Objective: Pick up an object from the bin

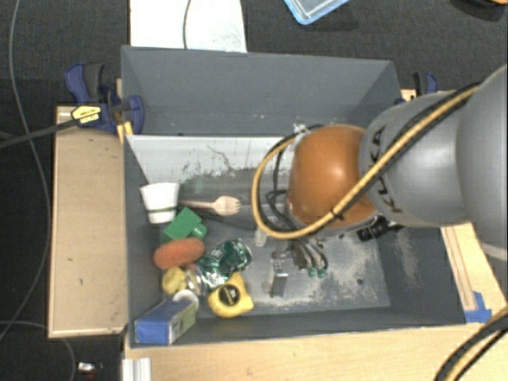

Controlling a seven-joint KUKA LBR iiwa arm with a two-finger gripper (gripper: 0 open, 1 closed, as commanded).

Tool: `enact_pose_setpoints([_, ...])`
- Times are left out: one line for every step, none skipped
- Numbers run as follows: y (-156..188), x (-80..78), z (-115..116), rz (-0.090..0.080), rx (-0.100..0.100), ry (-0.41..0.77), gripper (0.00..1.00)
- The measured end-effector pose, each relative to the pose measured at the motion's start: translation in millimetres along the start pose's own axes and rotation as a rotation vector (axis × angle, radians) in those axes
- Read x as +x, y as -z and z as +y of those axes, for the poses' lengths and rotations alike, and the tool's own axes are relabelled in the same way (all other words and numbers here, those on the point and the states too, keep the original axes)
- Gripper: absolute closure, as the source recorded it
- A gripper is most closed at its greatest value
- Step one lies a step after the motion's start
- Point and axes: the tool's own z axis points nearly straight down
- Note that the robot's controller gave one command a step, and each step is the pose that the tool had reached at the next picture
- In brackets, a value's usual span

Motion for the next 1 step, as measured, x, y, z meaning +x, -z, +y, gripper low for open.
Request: enact_pose_setpoints([4.4,-1.7,-0.6,-0.008,-0.001,-0.004,0.0])
